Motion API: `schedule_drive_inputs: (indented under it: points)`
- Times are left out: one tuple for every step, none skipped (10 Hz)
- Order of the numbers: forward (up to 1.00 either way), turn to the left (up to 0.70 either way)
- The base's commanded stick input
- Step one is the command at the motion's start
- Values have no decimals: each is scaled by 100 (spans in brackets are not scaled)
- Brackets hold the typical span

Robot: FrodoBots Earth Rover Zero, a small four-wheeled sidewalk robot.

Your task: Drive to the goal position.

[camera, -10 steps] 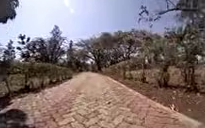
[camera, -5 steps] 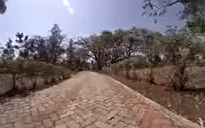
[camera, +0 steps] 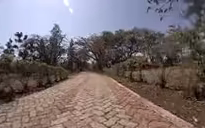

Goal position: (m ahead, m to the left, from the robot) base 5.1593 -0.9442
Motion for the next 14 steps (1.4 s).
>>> schedule_drive_inputs:
  points:
    - [100, 0]
    - [100, 0]
    - [100, 0]
    - [100, 0]
    - [100, 0]
    - [100, 0]
    - [100, 0]
    - [100, 0]
    - [100, 0]
    - [100, 0]
    - [100, 0]
    - [100, 0]
    - [100, 0]
    - [100, 0]
